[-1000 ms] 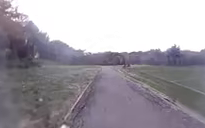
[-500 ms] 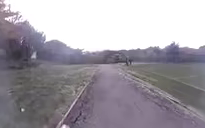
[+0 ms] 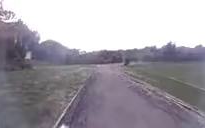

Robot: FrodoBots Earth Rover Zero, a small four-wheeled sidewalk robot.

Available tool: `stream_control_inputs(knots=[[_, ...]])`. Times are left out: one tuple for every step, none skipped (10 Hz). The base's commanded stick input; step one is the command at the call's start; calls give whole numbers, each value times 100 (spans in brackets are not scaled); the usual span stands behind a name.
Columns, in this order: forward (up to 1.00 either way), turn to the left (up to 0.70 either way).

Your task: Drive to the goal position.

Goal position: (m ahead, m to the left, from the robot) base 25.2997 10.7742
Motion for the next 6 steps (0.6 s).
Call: stream_control_inputs(knots=[[70, 0], [70, 0], [70, 0], [70, 0], [70, 0], [70, 0]])
